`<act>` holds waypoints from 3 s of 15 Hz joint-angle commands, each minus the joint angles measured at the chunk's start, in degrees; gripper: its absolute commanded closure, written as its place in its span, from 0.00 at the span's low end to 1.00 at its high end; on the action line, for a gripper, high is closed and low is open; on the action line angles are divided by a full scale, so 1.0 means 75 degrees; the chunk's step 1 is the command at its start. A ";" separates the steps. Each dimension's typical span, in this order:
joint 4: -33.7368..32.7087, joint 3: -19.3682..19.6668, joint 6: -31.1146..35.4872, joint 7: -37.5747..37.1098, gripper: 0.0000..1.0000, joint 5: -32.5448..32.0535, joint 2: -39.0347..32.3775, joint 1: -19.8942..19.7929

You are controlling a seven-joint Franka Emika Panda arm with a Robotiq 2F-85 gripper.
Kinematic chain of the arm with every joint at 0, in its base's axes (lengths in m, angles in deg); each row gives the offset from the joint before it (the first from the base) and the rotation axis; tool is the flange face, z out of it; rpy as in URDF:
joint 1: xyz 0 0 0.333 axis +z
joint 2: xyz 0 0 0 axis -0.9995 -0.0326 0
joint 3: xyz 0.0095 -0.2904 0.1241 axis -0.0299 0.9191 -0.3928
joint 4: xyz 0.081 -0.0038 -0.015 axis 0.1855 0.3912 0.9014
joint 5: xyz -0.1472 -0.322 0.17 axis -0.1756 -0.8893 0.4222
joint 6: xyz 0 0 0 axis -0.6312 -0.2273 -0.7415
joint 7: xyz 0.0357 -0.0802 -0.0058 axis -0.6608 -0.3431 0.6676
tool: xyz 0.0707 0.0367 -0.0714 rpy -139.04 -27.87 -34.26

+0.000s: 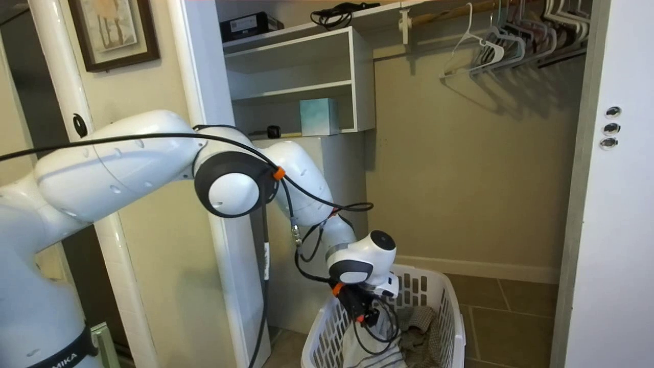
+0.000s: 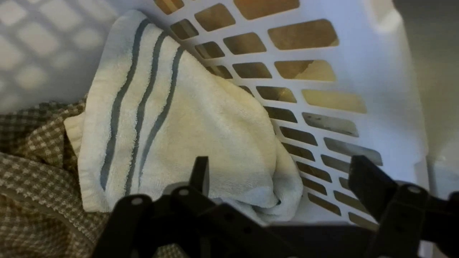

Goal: Pull the white laundry basket, remove the white towel from the laundry basket and put it on the counter on the left

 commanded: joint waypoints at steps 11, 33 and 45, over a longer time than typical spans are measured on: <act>-0.4332 0.1804 0.0686 0.1490 0.00 -0.1854 -0.2999 0.2363; -0.2466 0.0553 0.2686 0.5656 0.09 -0.0293 -0.2636 0.1625; -0.2535 0.1079 0.2144 0.5162 1.00 0.0160 -0.2635 0.2134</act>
